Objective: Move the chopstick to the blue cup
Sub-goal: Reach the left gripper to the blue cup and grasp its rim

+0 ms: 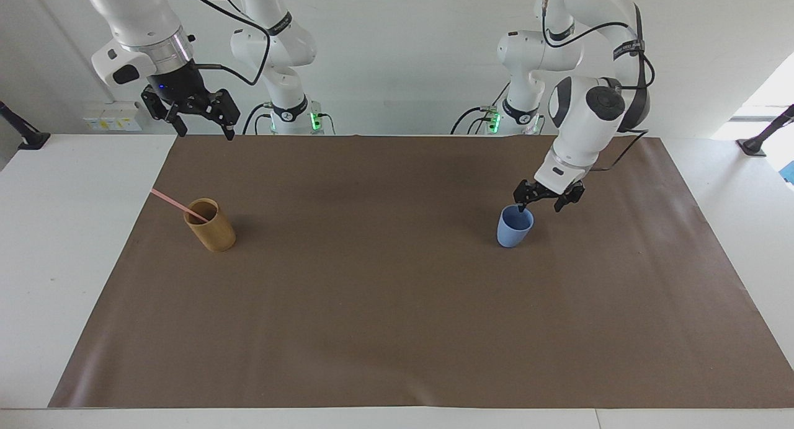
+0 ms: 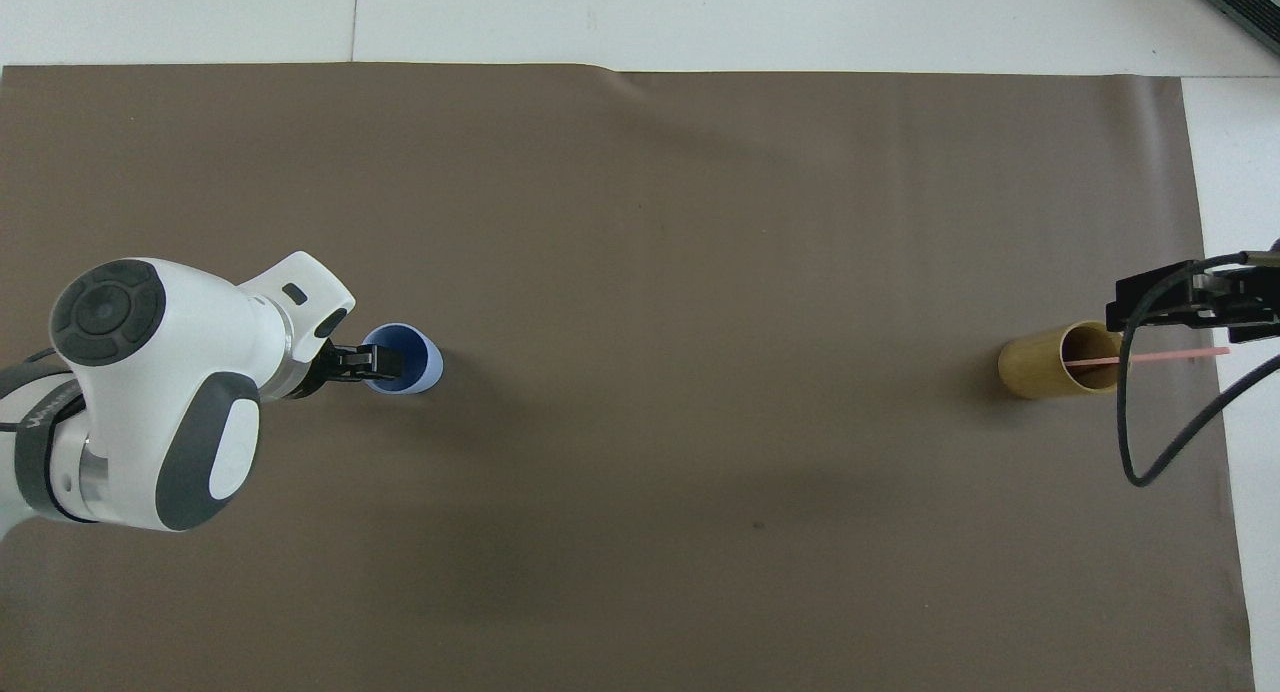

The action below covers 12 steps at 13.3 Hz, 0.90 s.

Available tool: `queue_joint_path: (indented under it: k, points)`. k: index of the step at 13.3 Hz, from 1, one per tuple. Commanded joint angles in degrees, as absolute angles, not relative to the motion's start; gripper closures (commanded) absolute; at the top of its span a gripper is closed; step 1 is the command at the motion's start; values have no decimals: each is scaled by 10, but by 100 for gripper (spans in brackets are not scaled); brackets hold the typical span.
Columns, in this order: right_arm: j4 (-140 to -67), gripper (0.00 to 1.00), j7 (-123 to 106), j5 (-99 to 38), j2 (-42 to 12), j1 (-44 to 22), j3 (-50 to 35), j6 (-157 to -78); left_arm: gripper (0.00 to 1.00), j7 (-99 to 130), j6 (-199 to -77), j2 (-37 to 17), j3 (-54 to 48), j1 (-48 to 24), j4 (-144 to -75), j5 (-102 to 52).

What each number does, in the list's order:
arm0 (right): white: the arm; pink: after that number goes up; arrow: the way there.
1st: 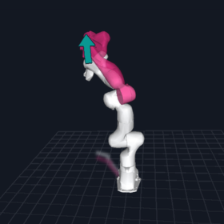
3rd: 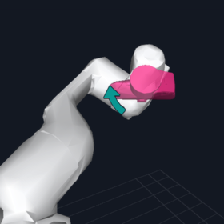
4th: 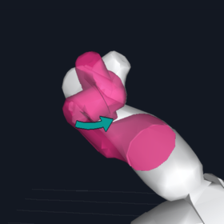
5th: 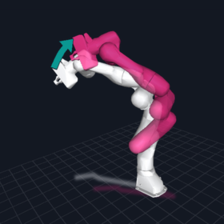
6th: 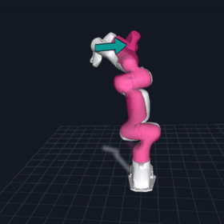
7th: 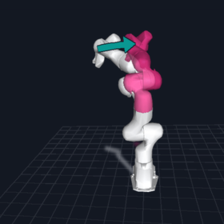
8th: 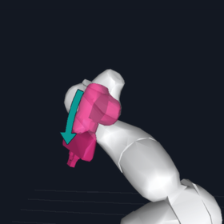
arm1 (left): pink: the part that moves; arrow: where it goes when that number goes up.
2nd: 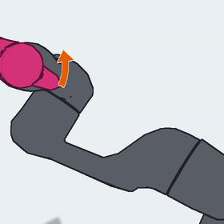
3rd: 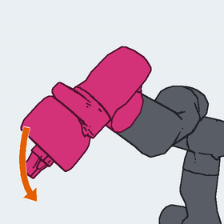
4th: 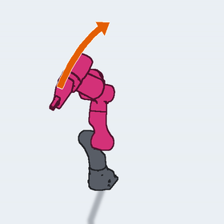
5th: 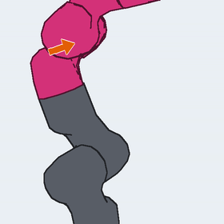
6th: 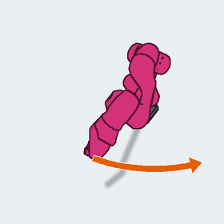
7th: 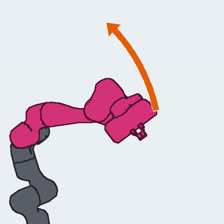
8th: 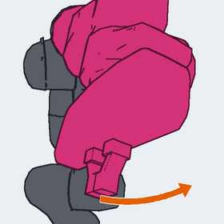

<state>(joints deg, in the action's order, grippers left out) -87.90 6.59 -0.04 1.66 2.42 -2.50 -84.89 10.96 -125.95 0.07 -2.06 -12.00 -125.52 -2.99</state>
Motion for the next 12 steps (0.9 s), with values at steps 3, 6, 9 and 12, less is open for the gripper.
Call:
queue_joint_path:
  k: [3, 6, 9, 12]
  points:
    - [-897, 0, 76, -5, 30, 32, -29, -859, 0, 114, -1298, -18, -11, -127, -1268, -37]
    - [-897, 0, 76, -5, 30, 33, -29, -858, 22, 114, -1304, -17, -12, -128, -1274, -37]
    - [-897, 0, 76, -5, 30, 34, -28, -859, 100, 113, -1307, -17, -11, -129, -1277, -37]
    - [-897, 0, 76, -5, 30, 34, -28, -858, 100, 116, -1297, -25, -12, -134, -1252, -37]
